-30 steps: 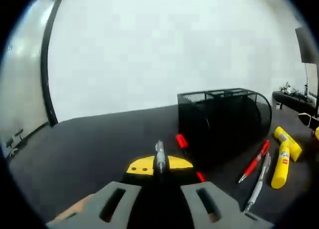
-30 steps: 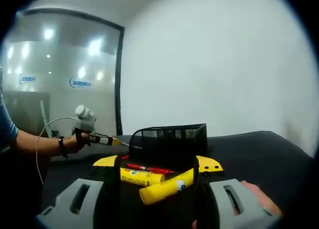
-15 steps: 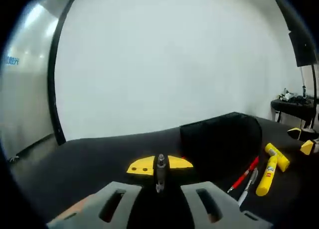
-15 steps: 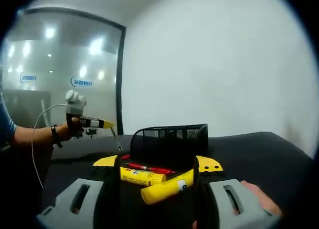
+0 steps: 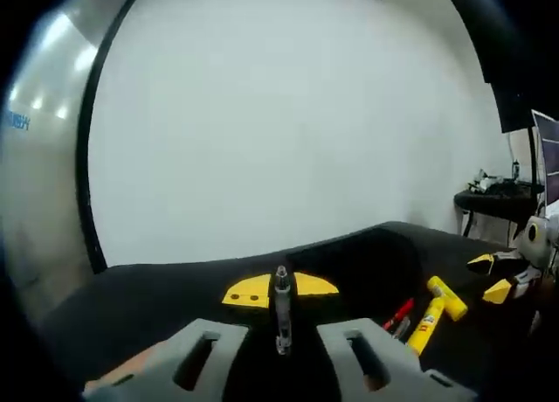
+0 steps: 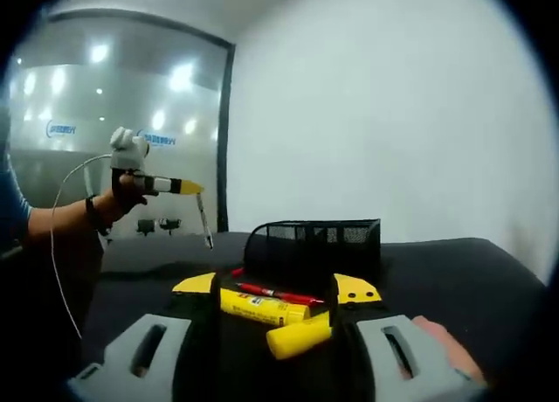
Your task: Pick up pens and glue sticks and place them into the holder.
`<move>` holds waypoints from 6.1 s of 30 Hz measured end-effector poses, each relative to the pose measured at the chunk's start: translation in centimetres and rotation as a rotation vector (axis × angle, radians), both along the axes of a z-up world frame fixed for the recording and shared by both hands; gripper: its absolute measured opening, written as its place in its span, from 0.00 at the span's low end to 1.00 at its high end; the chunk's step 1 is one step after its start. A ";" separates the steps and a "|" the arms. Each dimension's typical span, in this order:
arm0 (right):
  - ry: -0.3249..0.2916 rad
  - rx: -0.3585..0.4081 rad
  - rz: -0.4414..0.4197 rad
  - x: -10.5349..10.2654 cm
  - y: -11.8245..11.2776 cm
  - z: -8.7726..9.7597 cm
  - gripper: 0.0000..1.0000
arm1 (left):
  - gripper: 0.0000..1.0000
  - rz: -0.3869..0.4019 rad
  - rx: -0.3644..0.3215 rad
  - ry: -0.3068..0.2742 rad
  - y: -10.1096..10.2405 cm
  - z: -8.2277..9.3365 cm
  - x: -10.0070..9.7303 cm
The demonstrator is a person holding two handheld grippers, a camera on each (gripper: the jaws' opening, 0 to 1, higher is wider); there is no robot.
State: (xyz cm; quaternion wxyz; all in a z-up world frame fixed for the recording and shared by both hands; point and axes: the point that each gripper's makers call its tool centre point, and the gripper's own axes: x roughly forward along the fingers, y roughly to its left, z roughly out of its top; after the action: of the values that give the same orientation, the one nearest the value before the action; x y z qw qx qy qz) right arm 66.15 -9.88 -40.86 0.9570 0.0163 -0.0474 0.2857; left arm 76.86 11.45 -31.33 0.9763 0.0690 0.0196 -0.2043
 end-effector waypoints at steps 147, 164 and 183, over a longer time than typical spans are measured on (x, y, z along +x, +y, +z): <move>0.097 -0.013 0.309 -1.3 14.0 5.9 0.07 | 0.10 -0.319 -0.063 0.149 -7.8 -8.4 -11.9; 0.109 -0.043 0.291 -1.7 14.9 6.1 0.04 | 0.11 -0.336 -0.084 0.134 -7.3 -8.0 -12.4; 0.122 -0.054 0.216 0.4 12.9 6.9 0.04 | 0.71 -0.445 -0.106 0.124 -5.3 -9.3 -10.9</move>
State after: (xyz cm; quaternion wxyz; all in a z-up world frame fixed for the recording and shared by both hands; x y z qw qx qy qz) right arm 66.56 2.99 -33.99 0.9218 0.0130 0.0206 0.3869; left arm 65.94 6.11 -40.58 0.9064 0.0077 0.0529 -0.4191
